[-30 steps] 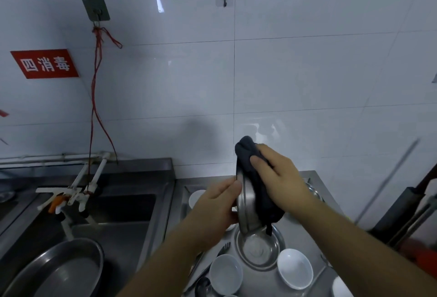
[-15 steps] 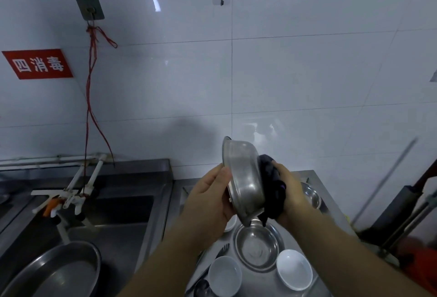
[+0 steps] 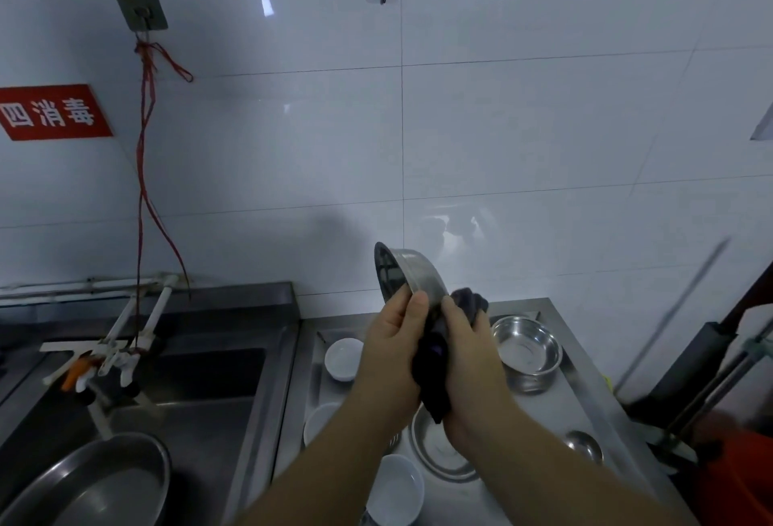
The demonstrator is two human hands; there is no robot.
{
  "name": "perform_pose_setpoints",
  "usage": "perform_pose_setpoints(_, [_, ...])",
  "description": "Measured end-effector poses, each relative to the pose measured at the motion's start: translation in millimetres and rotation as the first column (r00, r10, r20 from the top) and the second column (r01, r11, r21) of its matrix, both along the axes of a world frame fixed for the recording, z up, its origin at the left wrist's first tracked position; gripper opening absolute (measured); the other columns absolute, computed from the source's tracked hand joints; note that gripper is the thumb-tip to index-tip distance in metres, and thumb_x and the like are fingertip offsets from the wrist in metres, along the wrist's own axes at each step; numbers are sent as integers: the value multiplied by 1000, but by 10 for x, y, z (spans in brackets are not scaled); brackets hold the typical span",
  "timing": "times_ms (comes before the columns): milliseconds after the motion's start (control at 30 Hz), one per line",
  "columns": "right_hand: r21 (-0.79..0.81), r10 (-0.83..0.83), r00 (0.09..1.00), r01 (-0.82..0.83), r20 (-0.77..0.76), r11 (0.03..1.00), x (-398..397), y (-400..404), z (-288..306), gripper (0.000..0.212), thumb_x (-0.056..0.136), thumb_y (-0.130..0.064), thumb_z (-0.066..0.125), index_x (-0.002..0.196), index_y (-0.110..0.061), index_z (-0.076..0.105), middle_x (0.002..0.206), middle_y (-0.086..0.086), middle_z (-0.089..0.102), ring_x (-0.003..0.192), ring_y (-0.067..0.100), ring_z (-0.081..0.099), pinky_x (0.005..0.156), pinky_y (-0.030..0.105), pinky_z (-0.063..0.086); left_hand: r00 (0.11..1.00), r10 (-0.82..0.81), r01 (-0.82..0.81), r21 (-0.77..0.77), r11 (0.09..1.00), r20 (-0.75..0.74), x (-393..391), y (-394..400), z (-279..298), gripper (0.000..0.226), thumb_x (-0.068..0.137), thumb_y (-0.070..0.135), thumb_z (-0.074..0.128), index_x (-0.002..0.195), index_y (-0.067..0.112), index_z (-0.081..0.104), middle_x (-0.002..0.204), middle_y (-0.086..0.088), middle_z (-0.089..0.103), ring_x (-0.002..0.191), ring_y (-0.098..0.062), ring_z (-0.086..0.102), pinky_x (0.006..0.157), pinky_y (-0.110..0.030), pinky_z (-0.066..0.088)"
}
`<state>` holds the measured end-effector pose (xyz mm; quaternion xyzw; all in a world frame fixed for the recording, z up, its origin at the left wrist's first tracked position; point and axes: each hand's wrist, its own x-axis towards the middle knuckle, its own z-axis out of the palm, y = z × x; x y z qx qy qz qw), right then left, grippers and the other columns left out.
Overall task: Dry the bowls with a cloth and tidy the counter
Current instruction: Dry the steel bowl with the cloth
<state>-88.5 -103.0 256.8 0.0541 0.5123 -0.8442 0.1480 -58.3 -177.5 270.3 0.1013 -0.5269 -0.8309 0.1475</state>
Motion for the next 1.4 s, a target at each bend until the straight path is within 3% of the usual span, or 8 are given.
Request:
perform_pose_setpoints(133, [144,34,946,14,-323,989,-1,83,32,23,99,-41,63,121,-46,66,118,-4,76,113,20,73,102,52,57,998,-57,57,-19,998,15,6,9,17,29,111,29,50,117,27,78,123,-8,77,119,-25,73,94,-33,61])
perform_pose_setpoints(333, [267,252,736,-100,-628,958,-318,308,199,26,101,-28,56,119,-40,71,123,10,69,118,35,66,103,54,54,988,-129,127,34,991,82,71,50,2,29,107,35,54,117,26,79,121,-10,78,112,-26,76,84,-38,64])
perform_pose_setpoints(533, [165,253,851,-198,-461,966,-640,326,241,34,97,-29,57,126,-20,73,117,2,75,110,16,69,92,26,54,982,-178,175,50,983,66,97,-75,-3,30,109,28,51,117,19,79,117,-19,78,102,-33,78,79,-43,65])
perform_pose_setpoints(700, [199,173,941,-118,-291,973,-723,355,165,19,112,-21,48,122,-22,64,123,6,69,120,32,63,104,49,53,984,-177,178,88,980,-30,130,-72,37,35,95,32,58,119,18,79,118,-24,76,102,-36,77,84,-47,65])
perform_pose_setpoints(900, [84,194,981,-195,26,977,-370,254,134,32,97,-37,56,88,-10,72,81,17,66,65,28,66,61,35,51,998,-68,67,-101,993,-6,21,-182,17,36,113,26,44,116,31,80,101,-10,80,79,-18,74,60,-28,57])
perform_pose_setpoints(1100, [97,153,987,-147,-53,984,-264,202,77,33,89,-40,57,116,-29,72,114,17,77,103,40,75,93,66,58,992,-123,125,-235,964,25,-5,-215,-55,34,105,43,49,118,29,77,114,-9,78,104,-21,76,79,-27,60])
perform_pose_setpoints(1267, [182,138,977,-107,-165,978,-498,344,217,20,102,-43,59,117,-40,72,120,6,77,110,27,75,97,49,59,978,-202,206,-368,907,50,78,-37,-260,39,95,56,55,112,28,76,105,-8,78,96,-27,74,91,-43,62])
perform_pose_setpoints(1400, [191,248,967,-232,-65,954,-596,424,255,61,76,-62,83,123,-27,67,114,10,79,102,30,78,91,48,62,976,-206,193,-699,689,66,107,-44,-343,33,101,56,43,102,34,67,93,5,72,88,-19,67,88,-51,57])
